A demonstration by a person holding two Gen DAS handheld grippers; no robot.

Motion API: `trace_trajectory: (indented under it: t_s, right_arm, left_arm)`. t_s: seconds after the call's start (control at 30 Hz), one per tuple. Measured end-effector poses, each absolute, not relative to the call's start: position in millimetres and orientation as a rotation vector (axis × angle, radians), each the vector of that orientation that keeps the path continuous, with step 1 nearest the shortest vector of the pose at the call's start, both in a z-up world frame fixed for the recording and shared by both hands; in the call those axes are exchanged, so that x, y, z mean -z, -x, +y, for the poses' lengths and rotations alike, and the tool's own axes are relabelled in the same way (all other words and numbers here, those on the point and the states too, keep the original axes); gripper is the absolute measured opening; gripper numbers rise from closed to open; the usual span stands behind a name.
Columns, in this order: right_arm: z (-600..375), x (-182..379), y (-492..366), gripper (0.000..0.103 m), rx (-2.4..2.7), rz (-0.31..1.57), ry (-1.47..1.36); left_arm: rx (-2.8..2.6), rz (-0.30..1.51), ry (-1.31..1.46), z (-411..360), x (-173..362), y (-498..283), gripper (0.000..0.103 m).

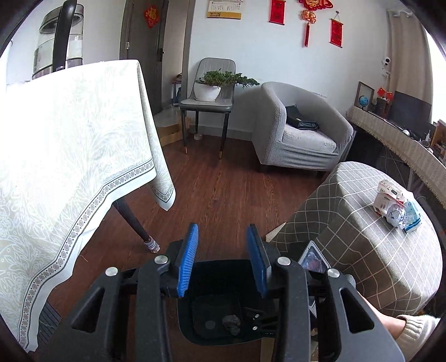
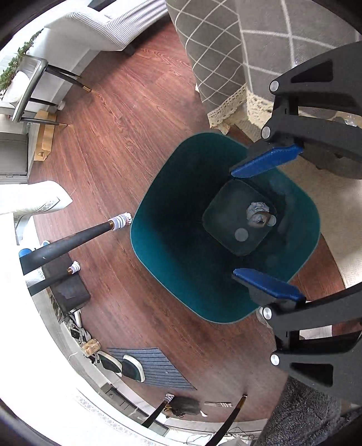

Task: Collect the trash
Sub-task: 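Move both open tools back over the table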

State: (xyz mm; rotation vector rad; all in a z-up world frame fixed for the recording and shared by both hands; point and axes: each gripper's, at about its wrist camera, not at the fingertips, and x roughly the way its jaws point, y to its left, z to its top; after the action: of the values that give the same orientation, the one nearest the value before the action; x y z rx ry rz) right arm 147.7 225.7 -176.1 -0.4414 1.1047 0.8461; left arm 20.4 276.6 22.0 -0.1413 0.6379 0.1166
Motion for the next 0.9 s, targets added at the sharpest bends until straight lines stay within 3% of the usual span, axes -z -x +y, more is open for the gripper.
trace_trajectory:
  t_s: [0.23,0.53,0.73,0.9]
  right_arm:
    - [211.5,150.5,-140.9,0.068,-0.888,1.063,0.405]
    - [184.1,91.0,-121.0,0.051,-0.968,0.953,0.329]
    - [152.5,54.0,-115.8,0.051,-0.965,0.856,0.303]
    - [118.4,34.1,-119.2,0.051,-0.92,0.814,0.277]
  left_arm:
    - [-0.116,0.609,0.164,266.5,-33.0,-26.9,0.039]
    - [-0.113,0.538,0.176,254.7,-59.1,-27.4,0.039]
    - [-0.103,0.522,0.18,240.6,-64.3,-34.5,0.039]
    - [-0.061,0.516,0.184,218.9,-66.7,-43.8,0.049]
